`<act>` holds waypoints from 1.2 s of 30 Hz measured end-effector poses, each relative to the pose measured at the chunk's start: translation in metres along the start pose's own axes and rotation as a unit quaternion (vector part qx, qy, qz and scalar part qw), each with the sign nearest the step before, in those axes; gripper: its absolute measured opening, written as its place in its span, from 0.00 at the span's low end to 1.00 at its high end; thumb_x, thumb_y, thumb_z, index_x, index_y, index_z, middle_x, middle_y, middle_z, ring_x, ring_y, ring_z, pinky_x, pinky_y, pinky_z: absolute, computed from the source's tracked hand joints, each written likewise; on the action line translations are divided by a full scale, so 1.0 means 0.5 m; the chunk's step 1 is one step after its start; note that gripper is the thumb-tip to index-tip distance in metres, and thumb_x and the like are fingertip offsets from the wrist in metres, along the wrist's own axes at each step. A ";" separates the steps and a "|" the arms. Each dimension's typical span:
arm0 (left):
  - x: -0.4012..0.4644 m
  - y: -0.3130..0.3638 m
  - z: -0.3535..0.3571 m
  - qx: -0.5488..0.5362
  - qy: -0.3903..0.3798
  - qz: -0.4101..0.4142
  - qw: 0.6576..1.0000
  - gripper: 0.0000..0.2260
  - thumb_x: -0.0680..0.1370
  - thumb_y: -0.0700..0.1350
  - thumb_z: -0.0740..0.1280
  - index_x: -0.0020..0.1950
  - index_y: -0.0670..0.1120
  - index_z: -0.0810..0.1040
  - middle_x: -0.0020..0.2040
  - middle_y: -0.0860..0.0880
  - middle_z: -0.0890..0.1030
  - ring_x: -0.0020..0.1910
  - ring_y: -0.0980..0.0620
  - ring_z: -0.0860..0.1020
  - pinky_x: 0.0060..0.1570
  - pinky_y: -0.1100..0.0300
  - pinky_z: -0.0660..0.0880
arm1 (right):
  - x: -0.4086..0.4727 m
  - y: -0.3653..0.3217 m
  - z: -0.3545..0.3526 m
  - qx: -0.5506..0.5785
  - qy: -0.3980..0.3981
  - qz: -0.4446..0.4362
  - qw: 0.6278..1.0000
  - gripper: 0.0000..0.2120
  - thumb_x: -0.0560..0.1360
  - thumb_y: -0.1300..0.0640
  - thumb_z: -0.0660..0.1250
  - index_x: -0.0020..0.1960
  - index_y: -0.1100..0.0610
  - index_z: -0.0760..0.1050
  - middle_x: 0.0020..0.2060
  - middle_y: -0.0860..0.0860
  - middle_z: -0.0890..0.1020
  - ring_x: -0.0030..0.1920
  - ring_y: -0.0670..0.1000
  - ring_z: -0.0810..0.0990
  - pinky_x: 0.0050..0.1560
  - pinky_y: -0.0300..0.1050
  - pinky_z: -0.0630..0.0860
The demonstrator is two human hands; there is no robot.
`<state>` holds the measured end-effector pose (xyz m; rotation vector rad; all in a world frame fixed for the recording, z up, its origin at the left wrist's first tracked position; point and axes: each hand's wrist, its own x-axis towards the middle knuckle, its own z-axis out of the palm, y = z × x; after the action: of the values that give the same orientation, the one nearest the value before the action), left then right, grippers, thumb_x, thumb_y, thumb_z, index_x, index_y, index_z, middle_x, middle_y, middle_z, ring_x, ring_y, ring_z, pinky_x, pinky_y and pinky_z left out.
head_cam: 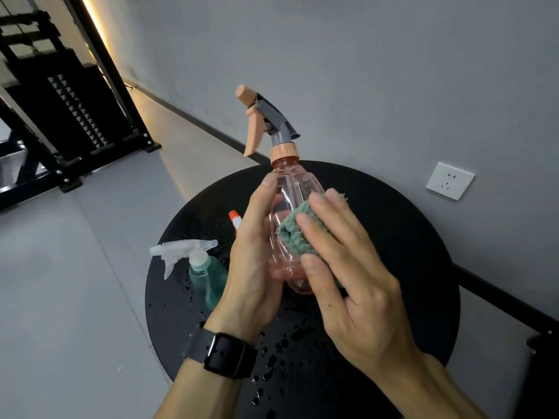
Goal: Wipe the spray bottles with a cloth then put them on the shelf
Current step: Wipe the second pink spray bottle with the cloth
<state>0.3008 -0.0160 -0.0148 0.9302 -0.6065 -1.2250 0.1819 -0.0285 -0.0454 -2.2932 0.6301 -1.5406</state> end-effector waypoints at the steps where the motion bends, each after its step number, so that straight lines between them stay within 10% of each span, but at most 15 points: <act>1: 0.000 -0.001 0.000 -0.001 0.000 -0.002 1.000 0.28 0.79 0.61 0.65 0.66 0.39 0.78 0.55 0.40 0.83 0.54 0.43 0.82 0.56 0.50 0.78 | 0.002 0.000 -0.002 0.002 0.002 -0.002 1.000 0.17 0.82 0.59 0.59 0.69 0.64 0.68 0.70 0.57 0.69 0.75 0.56 0.63 0.73 0.49 0.64; 14: -0.015 0.012 0.004 0.074 -0.087 -0.013 0.993 0.17 0.81 0.56 0.58 0.42 0.47 0.79 0.34 0.52 0.79 0.33 0.54 0.79 0.33 0.61 0.75 | 0.057 -0.016 -0.020 0.034 0.017 0.039 0.999 0.17 0.81 0.61 0.59 0.68 0.66 0.71 0.71 0.57 0.70 0.75 0.54 0.63 0.74 0.46 0.63; 19: -0.020 0.012 0.000 0.067 -0.087 -0.034 0.993 0.21 0.81 0.60 0.58 0.57 0.46 0.81 0.42 0.50 0.83 0.37 0.53 0.83 0.34 0.60 0.78 | 0.066 -0.015 -0.026 0.071 0.001 0.078 0.994 0.18 0.80 0.61 0.59 0.68 0.65 0.72 0.70 0.54 0.71 0.75 0.49 0.63 0.72 0.41 0.63; 36: 0.002 0.020 -0.011 -0.068 -0.046 -0.024 0.996 0.22 0.81 0.58 0.62 0.60 0.42 0.82 0.53 0.42 0.84 0.47 0.48 0.84 0.43 0.56 0.82 | 0.028 -0.018 -0.013 0.073 -0.021 0.044 0.996 0.18 0.80 0.62 0.60 0.69 0.63 0.68 0.71 0.54 0.70 0.75 0.51 0.63 0.73 0.46 0.63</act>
<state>0.3107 -0.0147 -0.0090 0.7823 -0.5690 -1.3409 0.1822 -0.0281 -0.0277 -2.1545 0.5785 -1.4452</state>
